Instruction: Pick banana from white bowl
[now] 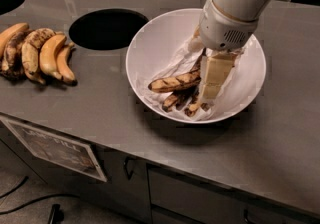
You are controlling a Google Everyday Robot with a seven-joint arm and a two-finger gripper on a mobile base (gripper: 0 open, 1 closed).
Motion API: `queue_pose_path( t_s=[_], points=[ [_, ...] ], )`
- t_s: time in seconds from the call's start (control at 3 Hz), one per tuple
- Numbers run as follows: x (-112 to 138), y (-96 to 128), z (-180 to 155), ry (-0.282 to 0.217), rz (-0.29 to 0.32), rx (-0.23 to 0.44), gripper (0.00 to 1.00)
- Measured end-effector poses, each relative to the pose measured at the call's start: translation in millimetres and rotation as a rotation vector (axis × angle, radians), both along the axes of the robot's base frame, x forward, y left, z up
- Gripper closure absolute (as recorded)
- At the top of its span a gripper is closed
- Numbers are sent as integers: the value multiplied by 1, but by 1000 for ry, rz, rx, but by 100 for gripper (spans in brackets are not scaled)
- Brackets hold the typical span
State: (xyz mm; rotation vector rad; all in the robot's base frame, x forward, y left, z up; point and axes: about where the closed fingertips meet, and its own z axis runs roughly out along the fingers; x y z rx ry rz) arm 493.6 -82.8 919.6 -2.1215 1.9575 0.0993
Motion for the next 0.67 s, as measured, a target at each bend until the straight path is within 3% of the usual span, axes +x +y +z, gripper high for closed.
queue_pose_path(
  t_s=[0.33,0.67],
  points=[
    [0,2,-3,8,3,-1,31],
    [1,3,-4,14,5,-1,32]
  ],
)
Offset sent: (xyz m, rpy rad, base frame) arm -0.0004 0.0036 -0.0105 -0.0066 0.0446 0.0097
